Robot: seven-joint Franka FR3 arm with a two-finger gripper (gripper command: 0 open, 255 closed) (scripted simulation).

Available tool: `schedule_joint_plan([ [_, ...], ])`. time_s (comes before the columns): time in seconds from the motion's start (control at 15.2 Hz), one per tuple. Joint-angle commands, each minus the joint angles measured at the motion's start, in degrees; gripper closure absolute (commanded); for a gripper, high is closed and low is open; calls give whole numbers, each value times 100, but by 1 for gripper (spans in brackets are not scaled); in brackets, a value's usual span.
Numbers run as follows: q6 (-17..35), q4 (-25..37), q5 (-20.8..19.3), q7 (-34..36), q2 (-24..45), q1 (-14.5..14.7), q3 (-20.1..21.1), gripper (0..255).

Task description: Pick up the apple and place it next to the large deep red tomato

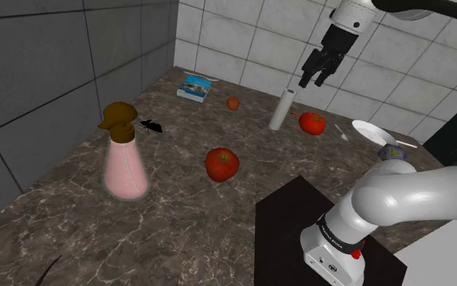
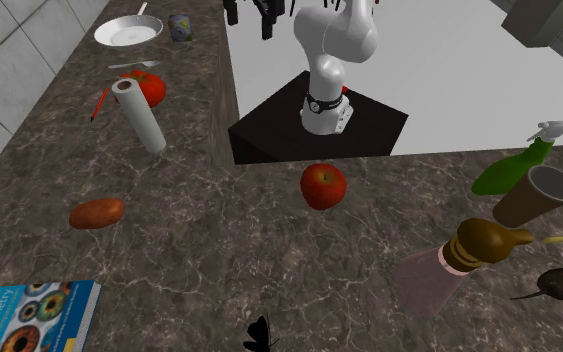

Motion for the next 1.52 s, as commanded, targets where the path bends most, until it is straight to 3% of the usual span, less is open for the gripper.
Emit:
schedule_joint_plan([
  [0.0, 0, 0, 0, 0, 0, 0, 0, 0],
  [0.73, 991, -661, 562, 1342, 636, 400, 1324, 0],
  [1.45, 2080, -510, 752, 2772, 2212, 639, 2666, 0],
])
